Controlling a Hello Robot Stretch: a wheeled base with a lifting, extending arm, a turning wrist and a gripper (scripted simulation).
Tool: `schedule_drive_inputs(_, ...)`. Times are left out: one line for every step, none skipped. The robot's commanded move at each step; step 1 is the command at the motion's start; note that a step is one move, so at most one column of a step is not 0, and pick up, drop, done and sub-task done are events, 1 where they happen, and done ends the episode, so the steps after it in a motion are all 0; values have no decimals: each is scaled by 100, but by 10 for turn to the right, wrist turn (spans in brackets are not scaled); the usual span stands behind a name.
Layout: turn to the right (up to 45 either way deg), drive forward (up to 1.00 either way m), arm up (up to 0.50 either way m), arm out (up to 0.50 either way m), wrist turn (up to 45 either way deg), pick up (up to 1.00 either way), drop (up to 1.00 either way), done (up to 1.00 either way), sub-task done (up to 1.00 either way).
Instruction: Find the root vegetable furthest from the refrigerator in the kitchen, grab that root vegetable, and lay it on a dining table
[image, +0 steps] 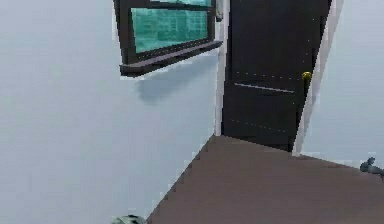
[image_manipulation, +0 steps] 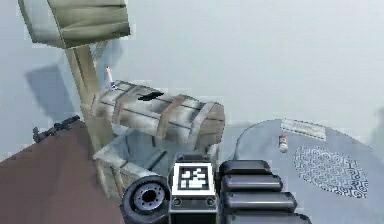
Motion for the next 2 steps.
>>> schedule_drive_inputs(450, 0, 0, 0, 0, 0, 0, 0, 0)
schedule_drive_inputs(150, 0, 0, 0, 0, 0, 0, 0, 0)
